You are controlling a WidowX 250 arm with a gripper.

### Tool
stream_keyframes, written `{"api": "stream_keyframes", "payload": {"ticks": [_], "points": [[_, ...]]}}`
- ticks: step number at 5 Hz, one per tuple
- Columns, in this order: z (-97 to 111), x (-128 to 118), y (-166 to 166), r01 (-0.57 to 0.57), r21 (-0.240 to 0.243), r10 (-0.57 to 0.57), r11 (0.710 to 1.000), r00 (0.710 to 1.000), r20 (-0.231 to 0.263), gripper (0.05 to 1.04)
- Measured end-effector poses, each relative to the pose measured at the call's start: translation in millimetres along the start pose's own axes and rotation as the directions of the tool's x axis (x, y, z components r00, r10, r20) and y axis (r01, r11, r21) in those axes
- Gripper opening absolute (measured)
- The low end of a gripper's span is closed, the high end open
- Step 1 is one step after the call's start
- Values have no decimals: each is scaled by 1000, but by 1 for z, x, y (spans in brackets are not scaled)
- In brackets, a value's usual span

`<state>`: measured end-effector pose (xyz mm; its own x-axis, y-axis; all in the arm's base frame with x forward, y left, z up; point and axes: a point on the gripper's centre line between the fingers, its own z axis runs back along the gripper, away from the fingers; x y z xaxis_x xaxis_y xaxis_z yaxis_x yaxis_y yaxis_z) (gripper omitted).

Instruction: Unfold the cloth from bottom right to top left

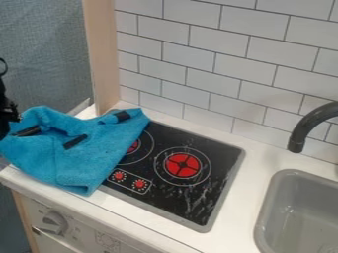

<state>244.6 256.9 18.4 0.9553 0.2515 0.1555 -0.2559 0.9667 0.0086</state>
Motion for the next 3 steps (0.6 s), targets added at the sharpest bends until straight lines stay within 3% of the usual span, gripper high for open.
{"api": "stream_keyframes", "payload": {"ticks": [1,3], "points": [[-5,-4,4,-21,7,21,1000,999,-43,233],[-4,-4,4,-18,22,20,1000,998,-63,791]]}}
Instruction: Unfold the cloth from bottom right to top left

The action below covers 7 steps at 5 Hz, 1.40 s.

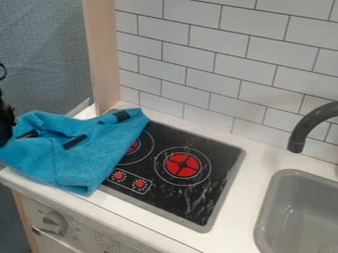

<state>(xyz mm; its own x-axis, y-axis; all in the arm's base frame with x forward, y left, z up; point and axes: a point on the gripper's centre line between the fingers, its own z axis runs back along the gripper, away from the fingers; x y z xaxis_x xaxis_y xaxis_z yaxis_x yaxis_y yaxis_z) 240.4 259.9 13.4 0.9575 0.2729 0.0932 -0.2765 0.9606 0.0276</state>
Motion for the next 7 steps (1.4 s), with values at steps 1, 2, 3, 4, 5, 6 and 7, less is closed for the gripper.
{"api": "stream_keyframes", "payload": {"ticks": [1,2,3,4,5,6,7], "points": [[3,3,0,8,11,-8,1000,1000,-8,1014],[3,3,-5,9,-13,-9,1000,1000,-12,1009],[5,8,-15,44,-32,-44,999,999,-2,999],[29,19,-26,90,-34,-88,995,995,57,999],[48,26,-42,145,-63,-138,987,985,103,999],[57,32,-54,196,-48,-189,979,975,118,999],[57,32,-56,205,-50,-199,977,973,113,999]]}}
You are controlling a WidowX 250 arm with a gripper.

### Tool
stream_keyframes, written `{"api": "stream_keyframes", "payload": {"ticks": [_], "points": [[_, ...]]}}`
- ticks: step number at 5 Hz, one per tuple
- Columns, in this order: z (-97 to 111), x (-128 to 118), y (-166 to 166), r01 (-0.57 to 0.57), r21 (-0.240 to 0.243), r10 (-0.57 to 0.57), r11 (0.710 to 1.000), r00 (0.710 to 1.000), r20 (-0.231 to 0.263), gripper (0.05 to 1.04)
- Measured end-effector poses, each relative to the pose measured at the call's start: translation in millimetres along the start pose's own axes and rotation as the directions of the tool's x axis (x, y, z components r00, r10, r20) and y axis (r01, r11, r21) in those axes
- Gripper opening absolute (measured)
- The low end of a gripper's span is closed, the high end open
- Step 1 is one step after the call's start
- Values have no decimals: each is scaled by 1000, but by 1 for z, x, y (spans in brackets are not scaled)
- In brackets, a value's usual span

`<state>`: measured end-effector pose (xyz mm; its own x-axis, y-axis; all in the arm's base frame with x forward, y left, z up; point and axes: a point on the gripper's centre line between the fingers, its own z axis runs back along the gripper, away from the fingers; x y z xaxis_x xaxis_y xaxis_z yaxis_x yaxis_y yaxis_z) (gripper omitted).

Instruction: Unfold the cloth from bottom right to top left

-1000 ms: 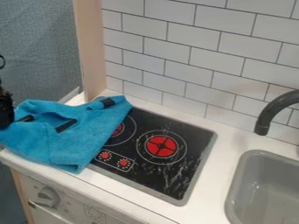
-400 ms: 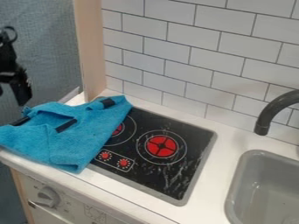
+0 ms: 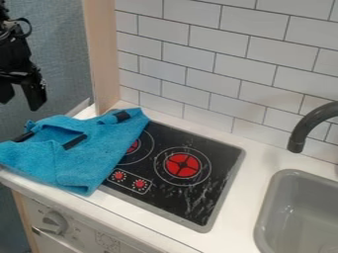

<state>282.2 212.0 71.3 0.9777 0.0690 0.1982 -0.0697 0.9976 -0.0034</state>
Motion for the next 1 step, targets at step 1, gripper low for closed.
{"api": "stream_keyframes", "payload": {"ticks": [1], "points": [[0,0,0,1,-1,-1,1000,1000,1,999]]}}
